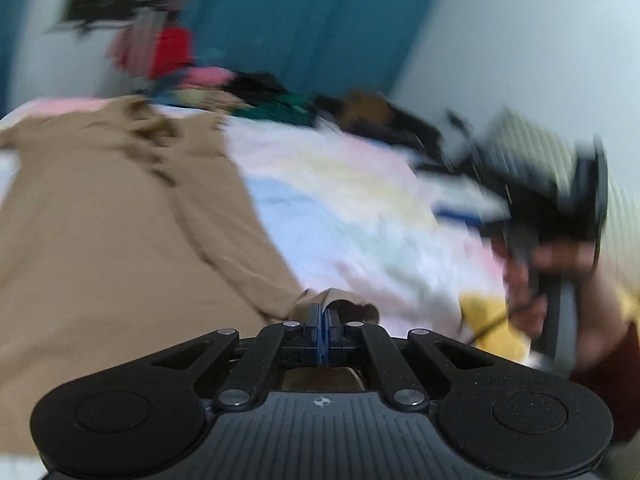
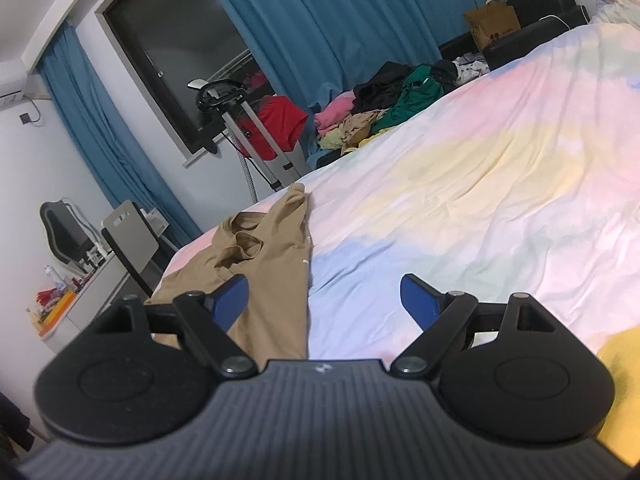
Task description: Fold clothes
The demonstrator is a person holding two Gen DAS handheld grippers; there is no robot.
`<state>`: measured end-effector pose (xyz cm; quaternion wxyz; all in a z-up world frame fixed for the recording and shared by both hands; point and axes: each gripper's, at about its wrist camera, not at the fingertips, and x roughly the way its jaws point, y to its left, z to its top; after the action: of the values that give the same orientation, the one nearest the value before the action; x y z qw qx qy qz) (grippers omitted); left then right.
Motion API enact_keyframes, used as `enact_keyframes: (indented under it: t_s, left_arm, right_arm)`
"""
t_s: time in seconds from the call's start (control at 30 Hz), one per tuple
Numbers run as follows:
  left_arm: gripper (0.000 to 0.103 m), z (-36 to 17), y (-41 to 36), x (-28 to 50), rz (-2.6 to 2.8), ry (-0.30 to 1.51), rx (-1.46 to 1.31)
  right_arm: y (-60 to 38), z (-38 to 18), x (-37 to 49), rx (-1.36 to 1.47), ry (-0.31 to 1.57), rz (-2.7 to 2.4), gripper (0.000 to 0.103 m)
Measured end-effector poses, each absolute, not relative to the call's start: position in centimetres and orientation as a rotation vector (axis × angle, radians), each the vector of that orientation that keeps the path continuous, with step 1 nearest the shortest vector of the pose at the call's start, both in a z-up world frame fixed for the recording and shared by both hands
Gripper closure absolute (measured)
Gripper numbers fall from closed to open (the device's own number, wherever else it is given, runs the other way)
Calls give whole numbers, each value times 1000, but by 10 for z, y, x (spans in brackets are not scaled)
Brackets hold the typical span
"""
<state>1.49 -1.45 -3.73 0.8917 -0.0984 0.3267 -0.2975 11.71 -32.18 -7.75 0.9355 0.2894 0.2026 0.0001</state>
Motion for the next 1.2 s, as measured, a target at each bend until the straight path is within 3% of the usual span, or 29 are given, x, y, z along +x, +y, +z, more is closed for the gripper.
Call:
enact_keyframes:
  t_s: [0.23, 0.37, 0.53, 0.7, 0.93, 0.97, 1.1, 1.2]
  left_arm:
    - [102, -65, 41, 10, -299, 916, -319]
    - [98, -61, 39, 13, -301, 932, -309]
    - [60, -50, 26, 16, -362, 893, -243]
    - [56, -53, 9, 44, -362, 880, -145]
    - [62, -87, -1, 67, -424, 1012, -183]
    - [66, -91, 1, 66, -434, 1021, -202]
    - [97, -100, 8, 66, -438, 1048, -281]
    - [101, -98, 16, 60, -409, 1002, -332]
  right_arm:
    - [-309, -83, 127, 574, 473, 44, 19]
    - [-294, -87, 129, 550, 514, 72, 19]
    - [-274, -93, 132, 506, 553, 107, 19]
    - [-267, -93, 138, 494, 554, 125, 19]
    - [-269, -95, 137, 504, 523, 146, 19]
    - [-269, -96, 137, 506, 518, 149, 19]
    - [-260, -91, 154, 473, 532, 183, 19]
    - [-245, -81, 182, 428, 563, 217, 19]
